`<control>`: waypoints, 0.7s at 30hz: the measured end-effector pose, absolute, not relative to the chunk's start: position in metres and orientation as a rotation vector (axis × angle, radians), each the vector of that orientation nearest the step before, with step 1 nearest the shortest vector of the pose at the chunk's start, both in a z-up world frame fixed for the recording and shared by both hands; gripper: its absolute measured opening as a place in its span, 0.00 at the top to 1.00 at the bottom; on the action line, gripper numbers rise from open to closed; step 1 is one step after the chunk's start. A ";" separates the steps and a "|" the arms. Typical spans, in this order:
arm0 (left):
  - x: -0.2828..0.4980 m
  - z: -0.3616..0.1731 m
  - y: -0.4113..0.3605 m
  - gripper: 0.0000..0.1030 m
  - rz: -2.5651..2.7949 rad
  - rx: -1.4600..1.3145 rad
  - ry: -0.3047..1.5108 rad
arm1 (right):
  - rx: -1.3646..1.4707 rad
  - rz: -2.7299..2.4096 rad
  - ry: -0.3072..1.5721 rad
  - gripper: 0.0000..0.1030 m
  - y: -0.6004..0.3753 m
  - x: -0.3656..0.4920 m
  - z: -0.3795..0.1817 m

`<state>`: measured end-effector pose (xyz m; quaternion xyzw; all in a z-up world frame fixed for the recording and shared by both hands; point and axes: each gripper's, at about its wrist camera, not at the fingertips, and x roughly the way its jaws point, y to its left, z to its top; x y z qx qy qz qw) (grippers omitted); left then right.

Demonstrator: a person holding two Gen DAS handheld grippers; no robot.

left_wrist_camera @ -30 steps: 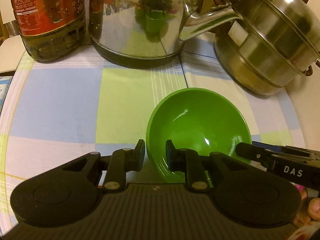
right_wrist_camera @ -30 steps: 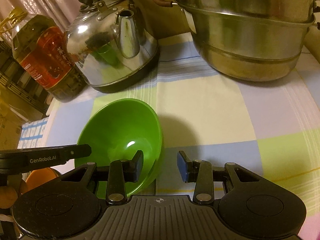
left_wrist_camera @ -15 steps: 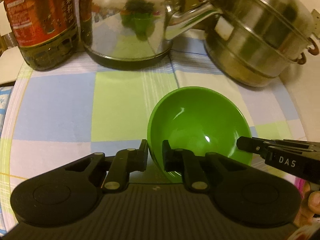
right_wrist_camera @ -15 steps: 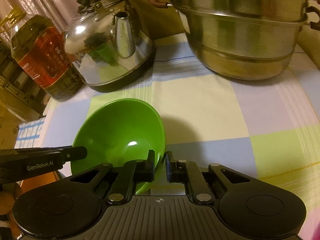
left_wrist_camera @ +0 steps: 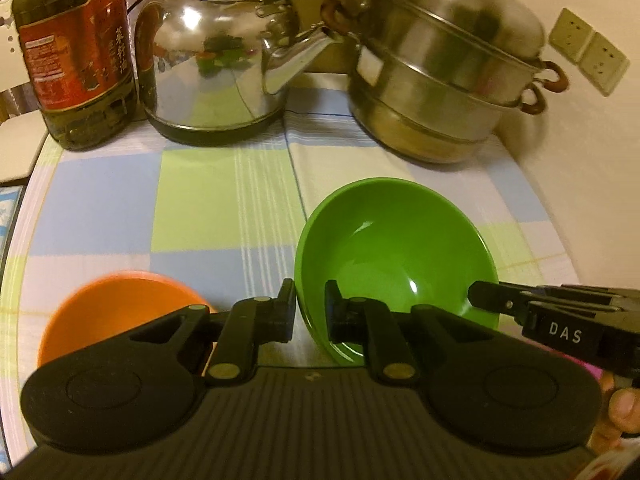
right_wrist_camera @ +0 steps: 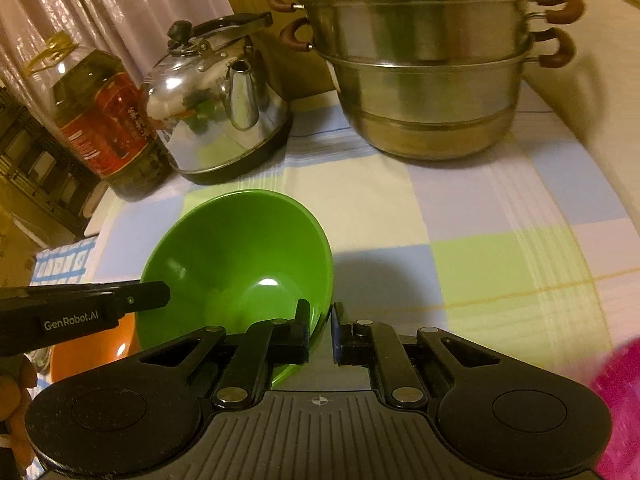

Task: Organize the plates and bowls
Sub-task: 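Lift the green bowl with both grippers and carry it onto the orange bowl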

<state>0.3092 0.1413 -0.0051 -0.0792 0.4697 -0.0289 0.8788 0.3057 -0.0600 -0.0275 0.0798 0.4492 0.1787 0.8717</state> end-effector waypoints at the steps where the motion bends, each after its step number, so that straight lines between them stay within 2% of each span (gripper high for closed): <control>1: 0.301 -0.003 0.138 0.88 -0.061 -0.159 0.976 | 0.170 0.373 0.935 0.90 -0.064 0.298 -0.026; 21: 0.146 0.018 0.115 0.88 0.023 -0.187 0.904 | 0.163 0.425 0.910 0.90 -0.078 0.153 -0.010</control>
